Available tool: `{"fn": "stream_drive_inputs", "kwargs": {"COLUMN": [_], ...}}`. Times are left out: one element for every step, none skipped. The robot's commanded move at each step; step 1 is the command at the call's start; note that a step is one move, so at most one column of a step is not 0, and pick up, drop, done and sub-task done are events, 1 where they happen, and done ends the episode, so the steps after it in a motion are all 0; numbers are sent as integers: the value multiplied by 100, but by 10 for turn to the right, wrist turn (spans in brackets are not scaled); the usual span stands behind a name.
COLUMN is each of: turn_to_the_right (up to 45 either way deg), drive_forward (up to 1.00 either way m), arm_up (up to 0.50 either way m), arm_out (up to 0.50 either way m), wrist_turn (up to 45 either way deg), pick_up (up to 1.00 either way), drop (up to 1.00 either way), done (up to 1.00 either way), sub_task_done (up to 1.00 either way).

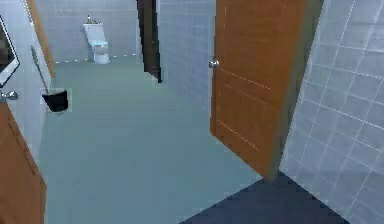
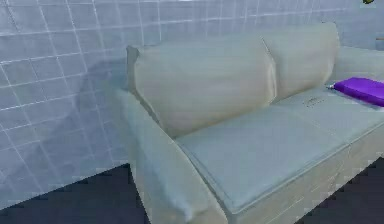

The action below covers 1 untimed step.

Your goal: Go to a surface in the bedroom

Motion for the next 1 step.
{"fn": "stream_drive_inputs", "kwargs": {"turn_to_the_right": [-450], "drive_forward": [0], "arm_up": [0], "arm_out": [0], "wrist_turn": [0], "pick_up": [0], "drop": [0], "done": [0], "sub_task_done": [0]}}
